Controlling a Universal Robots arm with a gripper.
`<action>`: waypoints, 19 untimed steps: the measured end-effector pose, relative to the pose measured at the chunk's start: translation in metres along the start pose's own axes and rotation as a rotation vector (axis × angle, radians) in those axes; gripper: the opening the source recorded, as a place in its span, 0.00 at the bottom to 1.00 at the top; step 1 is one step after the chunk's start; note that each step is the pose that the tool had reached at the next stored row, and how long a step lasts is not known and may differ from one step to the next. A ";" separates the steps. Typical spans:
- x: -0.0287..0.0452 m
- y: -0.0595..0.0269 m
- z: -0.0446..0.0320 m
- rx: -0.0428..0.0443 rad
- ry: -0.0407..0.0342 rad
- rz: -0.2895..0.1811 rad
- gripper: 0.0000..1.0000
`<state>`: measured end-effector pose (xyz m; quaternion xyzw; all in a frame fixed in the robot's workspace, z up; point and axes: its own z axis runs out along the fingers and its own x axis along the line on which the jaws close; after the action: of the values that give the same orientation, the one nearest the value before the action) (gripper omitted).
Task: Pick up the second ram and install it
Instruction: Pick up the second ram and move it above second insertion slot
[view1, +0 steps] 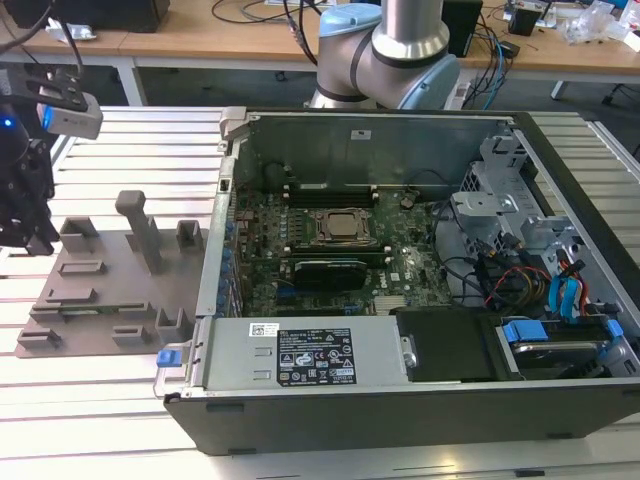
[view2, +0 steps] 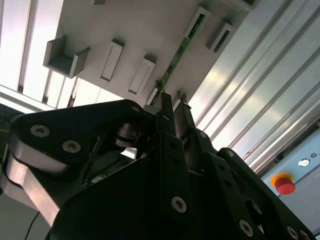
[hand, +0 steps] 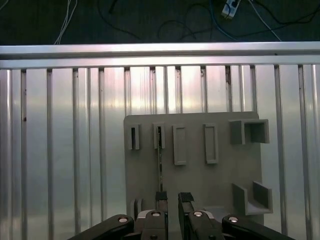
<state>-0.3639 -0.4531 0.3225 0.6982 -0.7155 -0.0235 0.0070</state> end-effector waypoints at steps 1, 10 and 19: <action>0.0000 -0.0001 0.0010 0.0000 0.0000 0.000 0.24; 0.0003 -0.0007 0.0147 0.0001 -0.0001 0.000 0.24; 0.0006 -0.0011 0.0261 0.0001 0.0000 0.000 0.24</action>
<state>-0.3639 -0.4532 0.2963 0.6982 -0.7155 -0.0235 0.0069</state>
